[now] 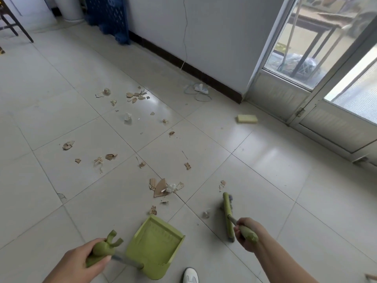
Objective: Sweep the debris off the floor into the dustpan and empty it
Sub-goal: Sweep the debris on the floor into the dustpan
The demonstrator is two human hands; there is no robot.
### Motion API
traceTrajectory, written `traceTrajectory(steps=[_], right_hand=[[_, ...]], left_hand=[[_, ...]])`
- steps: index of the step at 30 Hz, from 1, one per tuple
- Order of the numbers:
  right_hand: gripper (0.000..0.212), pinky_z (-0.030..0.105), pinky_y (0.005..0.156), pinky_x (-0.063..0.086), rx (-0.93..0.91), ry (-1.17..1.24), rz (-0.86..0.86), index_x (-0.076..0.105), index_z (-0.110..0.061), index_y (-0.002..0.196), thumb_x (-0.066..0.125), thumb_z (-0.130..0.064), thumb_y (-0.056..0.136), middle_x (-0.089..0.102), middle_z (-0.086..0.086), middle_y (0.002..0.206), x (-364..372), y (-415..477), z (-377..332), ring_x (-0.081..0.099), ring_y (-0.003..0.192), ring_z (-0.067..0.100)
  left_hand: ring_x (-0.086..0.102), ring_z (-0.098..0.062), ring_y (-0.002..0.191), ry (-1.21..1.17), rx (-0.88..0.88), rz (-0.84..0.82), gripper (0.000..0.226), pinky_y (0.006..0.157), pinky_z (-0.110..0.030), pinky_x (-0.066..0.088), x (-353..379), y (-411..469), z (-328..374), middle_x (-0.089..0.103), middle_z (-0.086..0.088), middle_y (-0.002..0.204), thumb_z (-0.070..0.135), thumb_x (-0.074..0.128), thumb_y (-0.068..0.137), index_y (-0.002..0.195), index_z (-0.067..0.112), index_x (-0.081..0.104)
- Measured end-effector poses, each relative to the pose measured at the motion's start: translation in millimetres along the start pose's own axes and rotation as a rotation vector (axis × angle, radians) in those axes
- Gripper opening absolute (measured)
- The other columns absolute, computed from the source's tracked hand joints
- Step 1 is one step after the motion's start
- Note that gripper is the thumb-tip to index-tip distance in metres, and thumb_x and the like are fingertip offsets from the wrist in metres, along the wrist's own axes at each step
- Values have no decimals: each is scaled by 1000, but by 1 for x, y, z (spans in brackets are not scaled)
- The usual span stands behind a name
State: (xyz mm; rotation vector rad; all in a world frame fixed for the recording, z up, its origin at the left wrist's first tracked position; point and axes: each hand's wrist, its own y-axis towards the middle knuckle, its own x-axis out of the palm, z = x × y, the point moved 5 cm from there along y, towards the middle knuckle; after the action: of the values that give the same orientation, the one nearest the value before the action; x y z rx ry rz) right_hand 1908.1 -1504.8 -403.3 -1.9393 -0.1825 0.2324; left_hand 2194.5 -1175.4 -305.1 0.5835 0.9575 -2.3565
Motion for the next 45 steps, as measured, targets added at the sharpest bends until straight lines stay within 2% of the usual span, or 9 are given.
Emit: traceTrajectory(steps=[5,12,15,18,22,25,30,41,45], right_hand=[[17,14,31,39,18,87,23,45,-6,110,44,-4,93,49,12,67,-10,4,-3,45,26,14],[24,24,35,48,156,154,-19,52,-4,117,48,-11,94,60,15,97,-35,9,5,58,33,24],[17,16,32,43,120,72,-11,52,-2,99,46,-18,99,52,11,67,-49,4,3,49,25,15],[19,14,29,37,105,2,-23,50,0,98,39,-16,99,49,9,58,-64,6,-2,46,26,12],[20,14,30,36,117,-15,-16,50,3,89,36,-10,95,49,11,60,-78,6,-7,44,26,14],[20,15,29,35,99,-32,0,50,2,93,33,-9,95,49,10,61,-81,5,-7,43,26,12],[24,15,29,37,51,-34,66,47,-5,115,32,-10,97,47,11,65,-72,10,-11,42,22,13],[20,14,33,36,13,11,63,43,-15,112,27,-14,99,50,9,84,-19,30,-20,43,28,12],[18,13,35,34,17,19,17,44,-16,107,27,-18,102,43,7,61,3,32,-23,39,43,15]], left_hand=[[67,-2,93,31,17,-7,32,71,4,40,10,6,16,75,17,89,13,80,73,94,34,71],[61,21,80,6,53,-25,33,70,6,40,23,12,45,74,23,88,4,79,72,90,30,72],[61,19,81,29,75,-37,32,67,6,40,30,15,58,75,20,84,6,79,72,87,33,71],[63,16,82,61,91,-75,31,68,5,41,37,19,68,75,20,85,8,78,74,88,34,71],[69,-2,85,89,78,-96,29,71,-9,47,45,25,76,74,16,81,11,78,75,90,35,70],[67,2,83,92,79,-120,29,76,-17,49,51,27,84,74,16,83,14,76,77,92,37,69],[68,-3,87,90,74,-149,25,77,-19,50,61,36,91,74,14,87,18,75,78,95,36,69],[64,4,78,135,138,-166,31,68,-10,46,84,69,115,72,19,81,15,75,79,89,44,69],[62,10,80,146,134,-166,29,69,-5,45,95,81,123,73,10,84,22,74,78,104,35,68]])
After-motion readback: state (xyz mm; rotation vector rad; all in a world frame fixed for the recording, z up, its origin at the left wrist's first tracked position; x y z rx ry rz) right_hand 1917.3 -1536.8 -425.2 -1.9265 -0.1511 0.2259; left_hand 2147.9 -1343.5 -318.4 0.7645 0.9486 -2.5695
